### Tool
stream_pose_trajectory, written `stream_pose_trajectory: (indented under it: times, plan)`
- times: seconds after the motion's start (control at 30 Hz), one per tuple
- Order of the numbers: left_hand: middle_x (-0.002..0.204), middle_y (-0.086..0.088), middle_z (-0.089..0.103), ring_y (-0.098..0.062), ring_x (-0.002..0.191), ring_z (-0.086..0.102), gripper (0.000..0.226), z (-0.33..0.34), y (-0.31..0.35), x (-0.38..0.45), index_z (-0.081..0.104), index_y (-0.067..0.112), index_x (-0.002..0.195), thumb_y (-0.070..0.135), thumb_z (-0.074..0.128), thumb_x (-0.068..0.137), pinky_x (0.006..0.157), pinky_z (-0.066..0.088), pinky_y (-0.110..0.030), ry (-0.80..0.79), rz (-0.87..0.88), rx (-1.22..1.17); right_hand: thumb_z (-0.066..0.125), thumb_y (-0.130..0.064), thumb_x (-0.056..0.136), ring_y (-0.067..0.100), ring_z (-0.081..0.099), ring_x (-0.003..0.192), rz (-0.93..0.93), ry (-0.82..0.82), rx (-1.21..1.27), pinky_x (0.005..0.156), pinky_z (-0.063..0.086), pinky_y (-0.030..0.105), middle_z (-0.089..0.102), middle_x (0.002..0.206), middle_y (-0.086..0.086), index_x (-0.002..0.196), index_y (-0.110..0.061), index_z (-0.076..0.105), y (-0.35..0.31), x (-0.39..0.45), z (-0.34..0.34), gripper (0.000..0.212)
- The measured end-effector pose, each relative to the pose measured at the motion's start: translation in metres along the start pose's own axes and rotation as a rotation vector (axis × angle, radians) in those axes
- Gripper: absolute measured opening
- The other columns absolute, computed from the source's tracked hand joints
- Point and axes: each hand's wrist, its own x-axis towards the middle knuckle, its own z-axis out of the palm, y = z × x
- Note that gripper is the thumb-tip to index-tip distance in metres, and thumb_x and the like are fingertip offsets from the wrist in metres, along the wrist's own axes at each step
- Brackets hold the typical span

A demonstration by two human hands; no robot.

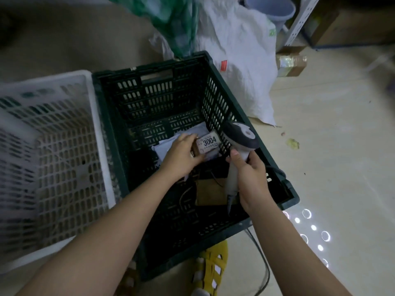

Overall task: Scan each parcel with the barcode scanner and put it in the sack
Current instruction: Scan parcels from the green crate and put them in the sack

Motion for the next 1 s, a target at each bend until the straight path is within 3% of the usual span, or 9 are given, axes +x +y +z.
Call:
stream_pose_trajectory:
  times: [0.13, 0.27, 0.3, 0.4, 0.53, 0.67, 0.77, 0.9, 1.0]
  plan:
    - [0.116, -0.002, 0.043, -0.019, 0.111, 0.049, 0.058, -0.063, 0.029, -0.049, 0.047, 0.013, 0.138, 0.025, 0.070, 0.087, 0.089, 0.038, -0.023, 0.105, -0.034, 0.001, 0.057, -0.015, 0.095, 0.015, 0.062, 0.093, -0.002, -0.036, 0.034, 0.079, 0.049, 0.030, 0.064, 0.107, 0.003, 0.132, -0.010, 0.051, -0.035, -0.026, 0.018, 0.037]
    - [0.109, 0.004, 0.039, -0.009, 0.098, 0.047, 0.055, -0.113, 0.052, -0.106, 0.051, 0.017, 0.133, 0.020, 0.073, 0.083, 0.083, 0.035, -0.016, 0.226, -0.023, 0.022, 0.063, -0.017, 0.092, 0.005, 0.066, 0.068, -0.045, -0.144, 0.006, 0.058, 0.053, 0.021, 0.064, 0.095, 0.002, 0.123, -0.012, 0.052, -0.069, -0.063, 0.047, 0.034]
    - [0.108, 0.004, 0.040, -0.009, 0.098, 0.047, 0.054, -0.123, 0.057, -0.120, 0.051, 0.018, 0.132, 0.020, 0.074, 0.082, 0.082, 0.036, -0.017, 0.247, -0.015, 0.034, 0.065, -0.018, 0.091, 0.005, 0.067, 0.069, -0.058, -0.166, -0.001, 0.059, 0.055, 0.023, 0.065, 0.095, 0.002, 0.122, -0.012, 0.052, -0.073, -0.074, 0.054, 0.034]
    - [0.112, 0.003, 0.040, -0.010, 0.101, 0.049, 0.057, -0.144, 0.064, -0.162, 0.050, 0.018, 0.134, 0.020, 0.074, 0.082, 0.087, 0.040, -0.020, 0.302, 0.025, 0.084, 0.071, -0.026, 0.086, 0.020, 0.067, 0.098, -0.083, -0.211, -0.033, 0.088, 0.056, 0.043, 0.066, 0.114, 0.008, 0.128, -0.012, 0.052, -0.074, -0.105, 0.075, 0.049]
    - [0.118, 0.001, 0.039, -0.016, 0.101, 0.053, 0.059, -0.156, 0.059, -0.195, 0.049, 0.016, 0.136, 0.016, 0.072, 0.083, 0.084, 0.049, -0.035, 0.333, 0.110, 0.197, 0.072, -0.026, 0.085, 0.020, 0.062, 0.110, -0.111, -0.243, -0.065, 0.097, 0.051, 0.045, 0.064, 0.121, 0.004, 0.131, -0.011, 0.052, -0.060, -0.132, 0.092, 0.053]
    - [0.120, 0.005, 0.036, -0.005, 0.106, 0.043, 0.058, -0.165, 0.042, -0.202, 0.050, 0.012, 0.136, 0.010, 0.072, 0.083, 0.094, 0.043, -0.021, 0.315, 0.179, 0.217, 0.071, -0.027, 0.086, 0.016, 0.064, 0.104, -0.041, -0.247, -0.020, 0.093, 0.052, 0.037, 0.065, 0.116, 0.001, 0.129, -0.013, 0.053, -0.054, -0.135, 0.099, 0.049]
    - [0.135, -0.006, 0.036, -0.010, 0.123, 0.038, 0.054, -0.169, 0.036, -0.197, 0.052, 0.011, 0.132, 0.006, 0.072, 0.082, 0.103, 0.031, -0.011, 0.339, 0.221, 0.233, 0.073, -0.027, 0.084, 0.019, 0.065, 0.104, -0.044, -0.245, -0.003, 0.093, 0.053, 0.040, 0.066, 0.117, 0.003, 0.129, -0.013, 0.054, -0.057, -0.127, 0.104, 0.051]
    - [0.148, 0.006, 0.023, -0.014, 0.138, 0.030, 0.049, -0.165, 0.035, -0.186, 0.054, 0.031, 0.120, 0.014, 0.076, 0.080, 0.107, 0.038, -0.028, 0.361, 0.095, -0.148, 0.074, -0.018, 0.083, 0.022, 0.068, 0.100, -0.072, -0.247, -0.006, 0.088, 0.056, 0.040, 0.069, 0.112, 0.007, 0.125, -0.009, 0.055, -0.062, -0.114, 0.106, 0.047]
    - [0.137, 0.011, 0.039, -0.004, 0.126, 0.044, 0.048, -0.164, 0.044, -0.182, 0.048, 0.034, 0.120, 0.025, 0.074, 0.081, 0.092, 0.049, -0.019, 0.370, -0.069, -0.501, 0.074, -0.014, 0.082, 0.024, 0.068, 0.096, -0.087, -0.242, -0.024, 0.081, 0.057, 0.037, 0.069, 0.106, 0.009, 0.121, -0.008, 0.057, -0.065, -0.111, 0.105, 0.042]
